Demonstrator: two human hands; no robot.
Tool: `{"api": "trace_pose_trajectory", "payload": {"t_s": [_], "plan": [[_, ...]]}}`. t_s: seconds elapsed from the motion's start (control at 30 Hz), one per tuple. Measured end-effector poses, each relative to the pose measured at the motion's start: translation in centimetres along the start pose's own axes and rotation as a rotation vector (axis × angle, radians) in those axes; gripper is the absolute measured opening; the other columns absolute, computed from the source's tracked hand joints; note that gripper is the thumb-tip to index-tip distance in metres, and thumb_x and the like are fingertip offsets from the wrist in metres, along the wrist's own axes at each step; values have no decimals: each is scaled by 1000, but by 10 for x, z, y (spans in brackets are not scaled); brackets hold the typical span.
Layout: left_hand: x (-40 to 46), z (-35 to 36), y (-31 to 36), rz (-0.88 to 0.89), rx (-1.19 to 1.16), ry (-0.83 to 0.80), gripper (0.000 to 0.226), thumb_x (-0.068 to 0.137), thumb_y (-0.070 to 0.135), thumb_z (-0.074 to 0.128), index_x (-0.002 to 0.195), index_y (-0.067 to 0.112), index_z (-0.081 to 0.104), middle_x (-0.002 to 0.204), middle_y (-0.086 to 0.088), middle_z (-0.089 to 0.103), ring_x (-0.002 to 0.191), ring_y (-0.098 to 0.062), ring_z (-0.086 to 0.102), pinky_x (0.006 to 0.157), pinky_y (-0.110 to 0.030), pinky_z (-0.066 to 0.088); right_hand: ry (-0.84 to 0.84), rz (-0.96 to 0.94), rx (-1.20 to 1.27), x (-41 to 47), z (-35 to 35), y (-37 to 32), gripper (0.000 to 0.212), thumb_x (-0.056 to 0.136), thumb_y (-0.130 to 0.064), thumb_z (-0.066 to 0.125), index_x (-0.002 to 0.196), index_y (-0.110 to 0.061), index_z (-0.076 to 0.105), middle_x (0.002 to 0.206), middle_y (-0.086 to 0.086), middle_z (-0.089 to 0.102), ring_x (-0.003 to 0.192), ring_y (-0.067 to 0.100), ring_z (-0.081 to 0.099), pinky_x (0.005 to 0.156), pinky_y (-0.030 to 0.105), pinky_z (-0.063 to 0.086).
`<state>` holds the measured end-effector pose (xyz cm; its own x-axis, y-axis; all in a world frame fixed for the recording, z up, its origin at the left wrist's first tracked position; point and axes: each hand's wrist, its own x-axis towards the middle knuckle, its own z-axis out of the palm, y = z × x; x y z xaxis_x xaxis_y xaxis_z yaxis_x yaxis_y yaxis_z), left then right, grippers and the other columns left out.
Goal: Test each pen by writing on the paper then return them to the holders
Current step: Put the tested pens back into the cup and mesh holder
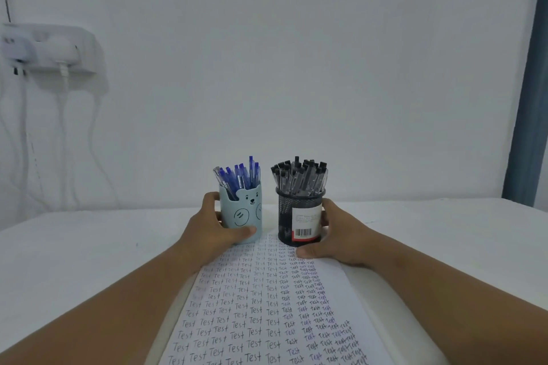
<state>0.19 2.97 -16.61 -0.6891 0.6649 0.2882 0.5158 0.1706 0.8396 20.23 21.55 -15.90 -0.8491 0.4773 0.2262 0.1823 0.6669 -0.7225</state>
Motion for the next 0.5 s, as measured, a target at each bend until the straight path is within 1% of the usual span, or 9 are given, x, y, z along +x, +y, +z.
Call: {"api": "trace_pose_trajectory", "payload": {"t_s": [0.07, 0.13, 0.2, 0.3, 0.37, 0.43, 0.5], "plan": [[-1, 0, 1, 11, 40, -37, 87, 73, 37, 90, 133, 39, 27, 110, 7, 62, 94, -2, 62, 67, -15, 45, 3, 0, -10, 1, -1, 1, 104, 64, -34, 95, 147, -29, 31, 117, -25, 57, 107, -13, 50, 78, 5, 38], [-1, 0, 1, 22, 74, -74, 96, 74, 35, 89, 145, 38, 24, 108, 9, 63, 95, -4, 63, 68, -16, 45, 3, 2, -15, 0, -2, 1, 99, 64, -36, 94, 143, -31, 35, 117, -25, 57, 107, -13, 50, 78, 5, 37], [-1, -1, -1, 30, 102, -83, 101, 75, 32, 88, 151, 36, 21, 103, 12, 63, 95, -5, 64, 70, -17, 46, 2, 2, -19, 0, -2, 3, 93, 63, -40, 94, 139, -32, 41, 118, -24, 59, 108, -12, 51, 77, 6, 38], [-1, -1, -1, 44, 165, -91, 107, 73, 33, 90, 154, 34, 20, 108, 8, 62, 100, -11, 63, 80, -20, 46, 25, 3, -8, 0, -1, 6, 87, 63, -44, 93, 136, -33, 46, 121, -21, 62, 110, -9, 55, 77, 8, 41], [-2, -2, 0, 19, 203, -93, 106, 70, 36, 92, 153, 30, 25, 114, 5, 59, 103, -14, 59, 86, -23, 44, 32, 0, -19, 0, 0, 6, 86, 64, -44, 92, 136, -32, 46, 123, -21, 61, 110, -9, 55, 78, 8, 41], [0, -3, -3, -19, 228, -72, 99, 67, 42, 92, 147, 24, 37, 117, 5, 59, 105, -14, 59, 89, -25, 44, 35, -1, -34, 1, 0, 6, 86, 65, -45, 92, 135, -32, 45, 124, -21, 60, 109, -9, 54, 78, 8, 41], [3, -3, -7, -33, 263, -66, 89, 67, 50, 90, 141, 22, 48, 128, 6, 62, 112, -13, 58, 95, -28, 45, 42, 2, -35, 2, 1, 7, 84, 66, -44, 92, 134, -32, 45, 122, -20, 61, 108, -9, 55, 78, 8, 41]]}}
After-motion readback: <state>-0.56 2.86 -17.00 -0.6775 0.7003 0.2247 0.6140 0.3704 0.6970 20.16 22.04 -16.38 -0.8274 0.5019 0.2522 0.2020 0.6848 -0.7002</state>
